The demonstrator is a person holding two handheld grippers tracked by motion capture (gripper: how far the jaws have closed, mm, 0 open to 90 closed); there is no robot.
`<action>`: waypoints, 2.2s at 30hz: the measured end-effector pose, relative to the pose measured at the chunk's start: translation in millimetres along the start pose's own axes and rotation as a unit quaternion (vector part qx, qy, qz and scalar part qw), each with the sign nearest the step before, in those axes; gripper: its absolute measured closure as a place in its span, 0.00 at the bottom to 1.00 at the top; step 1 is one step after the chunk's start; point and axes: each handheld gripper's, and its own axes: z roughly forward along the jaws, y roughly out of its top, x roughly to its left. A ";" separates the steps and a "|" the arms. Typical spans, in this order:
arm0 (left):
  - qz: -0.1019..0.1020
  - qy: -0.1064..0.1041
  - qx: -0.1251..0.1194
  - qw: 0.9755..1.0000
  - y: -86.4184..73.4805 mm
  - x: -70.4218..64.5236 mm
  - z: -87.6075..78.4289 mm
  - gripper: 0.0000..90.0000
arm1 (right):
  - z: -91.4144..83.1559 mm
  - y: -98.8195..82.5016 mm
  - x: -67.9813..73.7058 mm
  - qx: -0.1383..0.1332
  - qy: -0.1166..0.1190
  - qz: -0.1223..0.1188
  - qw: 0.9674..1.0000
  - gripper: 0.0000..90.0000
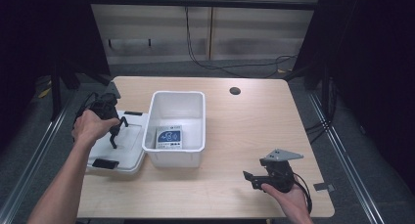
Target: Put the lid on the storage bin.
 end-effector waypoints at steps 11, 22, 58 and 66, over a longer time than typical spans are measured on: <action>-0.002 0.009 -0.009 1.000 -2.3 4.1 -16.7 0.94 | 1.2 0.2 0.5 0.006 -0.003 0.001 1.000 0.25; -0.003 0.008 -0.017 1.000 -7.6 14.6 -31.4 0.95 | 0.8 -0.2 0.8 0.006 -0.002 0.001 1.000 0.25; -0.006 -0.006 -0.055 0.998 -18.6 31.5 -87.7 0.94 | 1.8 -0.3 0.5 0.005 -0.001 -0.003 1.000 0.23; -0.007 -0.007 -0.065 0.998 -20.6 30.6 -101.0 0.95 | 1.0 -0.3 1.0 0.006 -0.001 0.003 1.000 0.22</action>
